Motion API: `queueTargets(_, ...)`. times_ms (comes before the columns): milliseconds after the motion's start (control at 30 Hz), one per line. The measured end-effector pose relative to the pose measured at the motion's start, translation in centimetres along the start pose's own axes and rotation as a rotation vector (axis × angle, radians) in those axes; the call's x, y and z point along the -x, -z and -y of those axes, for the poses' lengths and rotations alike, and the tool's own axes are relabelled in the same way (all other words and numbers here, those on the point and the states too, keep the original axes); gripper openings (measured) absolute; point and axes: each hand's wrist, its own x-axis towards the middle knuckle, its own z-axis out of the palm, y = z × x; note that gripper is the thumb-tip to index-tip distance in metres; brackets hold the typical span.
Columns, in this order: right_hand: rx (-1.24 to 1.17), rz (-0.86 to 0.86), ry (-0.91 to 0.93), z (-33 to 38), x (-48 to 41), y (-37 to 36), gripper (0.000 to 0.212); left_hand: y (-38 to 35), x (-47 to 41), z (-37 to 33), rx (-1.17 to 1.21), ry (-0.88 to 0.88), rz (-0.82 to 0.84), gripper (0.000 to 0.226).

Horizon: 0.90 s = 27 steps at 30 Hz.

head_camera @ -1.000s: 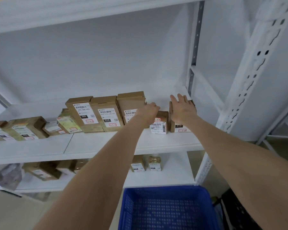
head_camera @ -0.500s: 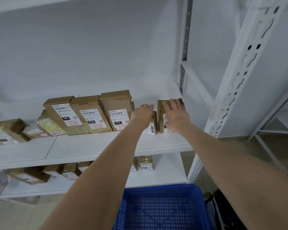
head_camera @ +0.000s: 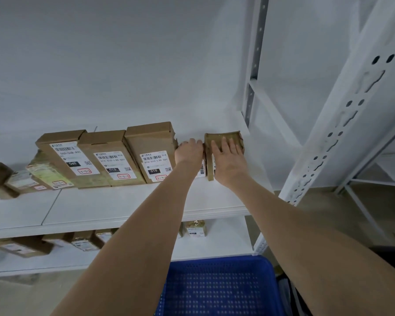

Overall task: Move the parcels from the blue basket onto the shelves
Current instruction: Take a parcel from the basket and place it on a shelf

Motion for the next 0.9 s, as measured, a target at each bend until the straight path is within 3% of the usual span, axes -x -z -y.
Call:
queueTargets(200,-0.002,0.014,0.007,0.1,0.1,0.4,0.080,0.2,0.6,0.2,0.042,-0.037,-0.060,0.057)
queueTargets(333,-0.039,-0.056,-0.012,-0.2,0.5,0.7,0.082,0.0,2.0,-0.1,0.023,-0.036,-0.135,0.048)
queueTargets(433,-0.072,-0.048,-0.037,-0.4,0.9,0.3,0.072,-0.7,2.5,-0.2,0.031,-0.038,-0.114,0.044)
queueTargets(567,-0.059,-0.024,-0.043,0.0,0.7,-0.3,0.074,-1.3,2.4,0.1,0.088,-0.042,-0.082,0.041)
queueTargets(900,-0.067,0.047,-0.031,-0.4,0.7,0.2,0.083,-0.9,3.0,1.2,0.127,-0.102,-0.024,0.061)
